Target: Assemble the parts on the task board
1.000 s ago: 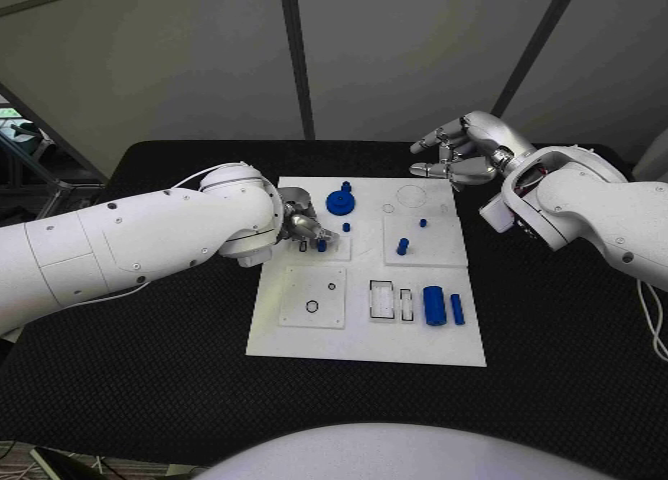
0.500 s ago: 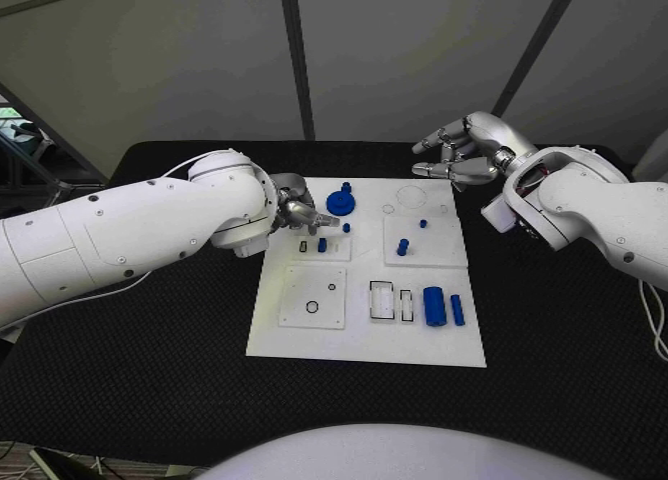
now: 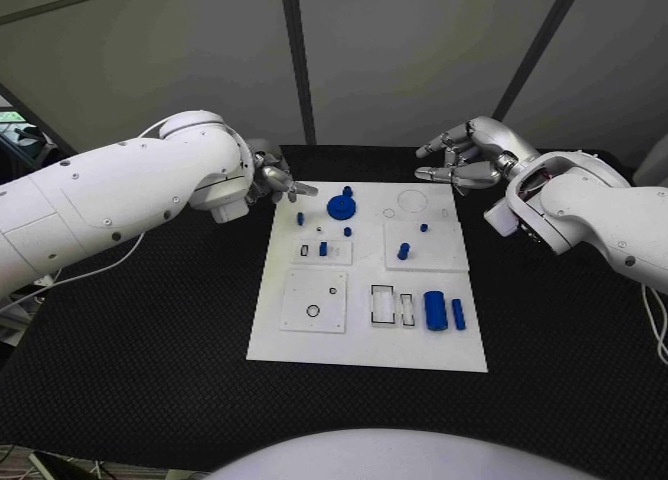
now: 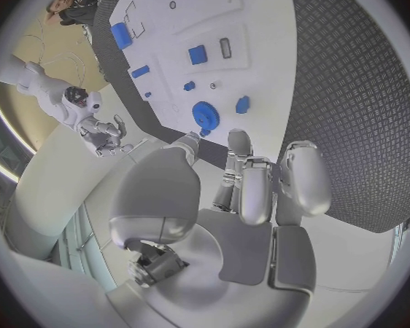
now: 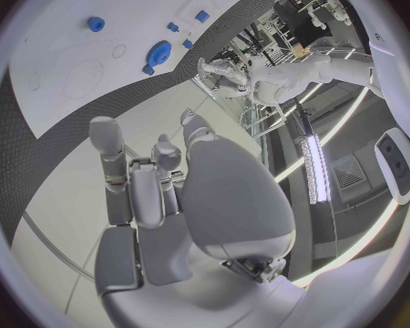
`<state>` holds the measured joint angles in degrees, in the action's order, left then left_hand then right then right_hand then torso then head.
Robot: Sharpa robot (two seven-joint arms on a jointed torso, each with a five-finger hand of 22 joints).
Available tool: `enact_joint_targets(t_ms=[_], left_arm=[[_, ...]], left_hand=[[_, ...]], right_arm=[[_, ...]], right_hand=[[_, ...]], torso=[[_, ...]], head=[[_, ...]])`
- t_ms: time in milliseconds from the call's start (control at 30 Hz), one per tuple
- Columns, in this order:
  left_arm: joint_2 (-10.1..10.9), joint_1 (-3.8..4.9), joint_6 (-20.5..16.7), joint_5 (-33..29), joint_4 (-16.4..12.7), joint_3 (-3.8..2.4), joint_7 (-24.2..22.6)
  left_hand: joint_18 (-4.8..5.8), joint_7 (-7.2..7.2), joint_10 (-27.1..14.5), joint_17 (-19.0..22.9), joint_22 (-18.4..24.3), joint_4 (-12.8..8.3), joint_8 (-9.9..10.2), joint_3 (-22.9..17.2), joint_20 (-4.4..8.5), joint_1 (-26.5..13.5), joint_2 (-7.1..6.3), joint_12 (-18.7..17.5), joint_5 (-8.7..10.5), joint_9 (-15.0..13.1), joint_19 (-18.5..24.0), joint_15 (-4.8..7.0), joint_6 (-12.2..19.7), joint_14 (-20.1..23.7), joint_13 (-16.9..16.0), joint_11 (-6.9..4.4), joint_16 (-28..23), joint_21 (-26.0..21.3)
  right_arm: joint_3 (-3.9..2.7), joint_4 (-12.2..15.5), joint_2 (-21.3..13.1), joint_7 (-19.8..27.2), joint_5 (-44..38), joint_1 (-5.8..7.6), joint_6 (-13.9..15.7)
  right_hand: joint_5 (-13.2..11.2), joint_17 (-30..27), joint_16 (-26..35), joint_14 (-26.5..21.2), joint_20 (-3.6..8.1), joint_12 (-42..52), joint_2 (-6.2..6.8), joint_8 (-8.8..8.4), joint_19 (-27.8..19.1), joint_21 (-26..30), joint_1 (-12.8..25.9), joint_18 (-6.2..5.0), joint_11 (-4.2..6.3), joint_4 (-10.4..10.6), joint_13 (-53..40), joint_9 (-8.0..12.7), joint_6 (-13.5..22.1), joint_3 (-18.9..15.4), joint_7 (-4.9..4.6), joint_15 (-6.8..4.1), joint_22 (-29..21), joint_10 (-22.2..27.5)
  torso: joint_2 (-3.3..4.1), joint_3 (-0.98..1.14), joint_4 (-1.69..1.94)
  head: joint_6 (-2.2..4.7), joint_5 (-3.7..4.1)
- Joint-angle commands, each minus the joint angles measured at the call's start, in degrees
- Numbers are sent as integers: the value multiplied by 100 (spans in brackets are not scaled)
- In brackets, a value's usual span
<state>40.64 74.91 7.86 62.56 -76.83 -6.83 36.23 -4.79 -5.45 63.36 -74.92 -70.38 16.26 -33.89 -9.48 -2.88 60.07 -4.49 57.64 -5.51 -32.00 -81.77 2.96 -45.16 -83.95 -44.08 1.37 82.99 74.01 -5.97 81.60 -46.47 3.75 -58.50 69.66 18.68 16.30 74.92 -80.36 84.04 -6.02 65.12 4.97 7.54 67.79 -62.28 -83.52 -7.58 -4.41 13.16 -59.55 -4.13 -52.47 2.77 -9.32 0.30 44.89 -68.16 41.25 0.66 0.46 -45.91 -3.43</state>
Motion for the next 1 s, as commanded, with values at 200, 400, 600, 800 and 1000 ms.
enact_joint_targets(t_ms=[200,400,600,800,1000], left_arm=[[-393,59,935,35,865,56,-129],[-622,64,1039,102,1279,164,-183],[-749,61,1064,118,1443,208,-226],[-841,49,1051,133,1496,241,-271],[-866,40,1005,155,1470,248,-287]], left_hand=[[50,-17,-50,-700,-43,11,55,153,-68,109,45,43,-5,143,-8,-52,-126,-331,-7,1,-24,3],[54,6,-31,-710,-74,7,22,216,-65,155,97,82,-9,180,-22,-40,-225,-334,-30,-17,-16,22],[56,11,-26,-715,-85,6,14,228,-63,167,109,90,-10,187,-27,-37,-243,-337,-35,-22,-11,29],[62,19,-16,-721,-118,9,4,245,-59,183,141,106,-13,200,-41,-31,-268,-339,-45,-28,-5,54],[68,24,-5,-725,-147,11,-4,257,-56,190,163,120,-14,207,-54,-28,-284,-341,-58,-33,-1,77]], right_arm=[[-5,-19,31,41,-13,8,-55],[-5,-9,39,34,-13,8,-87],[-5,-10,50,36,-13,8,-88],[-5,-8,72,45,-13,7,-86],[-5,-15,84,45,-13,7,-88]], right_hand=[[13,22,22,237,3,-23,-13,13,-50,20,49,-67,10,-4,7,8,-18,-38,-2,-45,-5,47],[18,25,21,238,3,-13,-17,14,-44,16,49,-65,11,-3,-4,7,-18,-38,-1,-45,4,38],[18,25,21,238,3,-13,-17,14,-44,16,49,-65,11,-3,-4,7,-18,-38,-1,-45,4,38],[26,22,25,237,3,-19,-22,15,-45,21,47,-66,12,-2,4,7,-19,-36,-1,-46,-2,44],[26,22,25,237,3,-19,-22,15,-45,21,47,-66,12,-2,4,7,-19,-36,-1,-46,-2,44]], torso=[[10,3,-10],[15,1,-12],[3,-1,-2],[7,-2,-11],[3,3,-2]], head=[[-8,-36],[-33,-51],[-43,-36],[-45,-45],[-60,-37]])
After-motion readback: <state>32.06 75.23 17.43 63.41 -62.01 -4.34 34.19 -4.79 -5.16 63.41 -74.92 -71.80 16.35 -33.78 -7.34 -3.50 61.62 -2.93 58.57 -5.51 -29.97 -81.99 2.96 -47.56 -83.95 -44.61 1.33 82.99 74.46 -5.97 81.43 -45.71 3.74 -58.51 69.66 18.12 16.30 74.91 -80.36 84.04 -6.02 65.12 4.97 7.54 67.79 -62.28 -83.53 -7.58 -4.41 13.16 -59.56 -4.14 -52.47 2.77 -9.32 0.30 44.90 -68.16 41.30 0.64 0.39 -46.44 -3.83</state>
